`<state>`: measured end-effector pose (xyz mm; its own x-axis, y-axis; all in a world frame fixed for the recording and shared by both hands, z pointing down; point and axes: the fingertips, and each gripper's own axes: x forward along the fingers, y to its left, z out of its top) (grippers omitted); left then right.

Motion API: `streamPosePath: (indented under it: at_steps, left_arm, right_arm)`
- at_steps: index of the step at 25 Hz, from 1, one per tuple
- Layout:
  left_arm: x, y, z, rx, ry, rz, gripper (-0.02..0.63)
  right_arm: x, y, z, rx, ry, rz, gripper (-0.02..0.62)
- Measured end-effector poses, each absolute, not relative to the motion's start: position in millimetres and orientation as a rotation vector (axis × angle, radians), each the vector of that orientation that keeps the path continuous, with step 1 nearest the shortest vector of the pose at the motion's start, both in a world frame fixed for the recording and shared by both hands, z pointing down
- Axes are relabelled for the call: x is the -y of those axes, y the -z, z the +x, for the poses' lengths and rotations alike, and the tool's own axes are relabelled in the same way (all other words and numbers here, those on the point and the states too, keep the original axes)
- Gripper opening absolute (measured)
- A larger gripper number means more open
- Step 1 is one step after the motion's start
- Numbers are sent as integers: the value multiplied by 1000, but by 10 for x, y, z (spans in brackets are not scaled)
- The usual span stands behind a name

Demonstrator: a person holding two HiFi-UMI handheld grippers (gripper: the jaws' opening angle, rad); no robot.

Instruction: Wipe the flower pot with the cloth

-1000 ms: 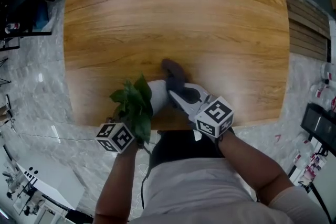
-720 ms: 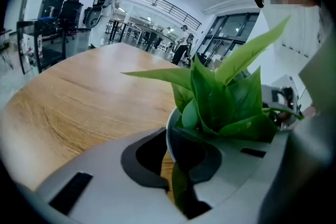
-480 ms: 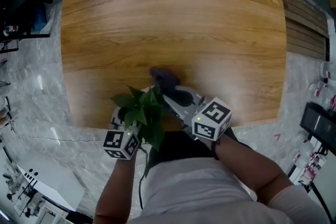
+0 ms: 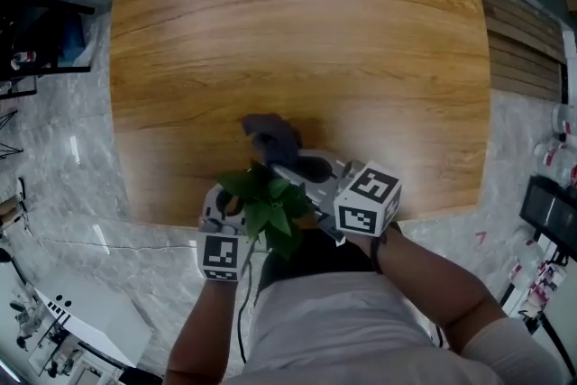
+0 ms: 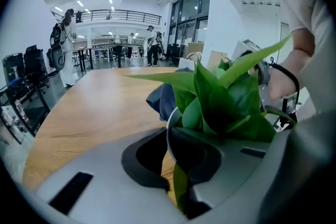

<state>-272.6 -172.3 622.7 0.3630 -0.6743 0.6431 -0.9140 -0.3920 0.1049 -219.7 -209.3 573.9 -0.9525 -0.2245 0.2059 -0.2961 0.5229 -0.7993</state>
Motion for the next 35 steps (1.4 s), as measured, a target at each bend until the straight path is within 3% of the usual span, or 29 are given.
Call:
streamPosePath:
  at_steps: [7, 19, 35]
  left_arm:
    - [1762, -6277, -2783, 1397, -638, 2076, 28]
    - [1862, -6277, -2635, 1386, -520, 1840, 28]
    - [1992, -5433, -2515, 1490, -419, 1946, 81]
  right_arm:
    - [2132, -6621, -1854, 2473, -1269, 654, 35]
    - [2832, -4940, -1011, 2728, -816, 960, 35]
    - [2600, -3653, -222, 2730, -649, 1109, 35]
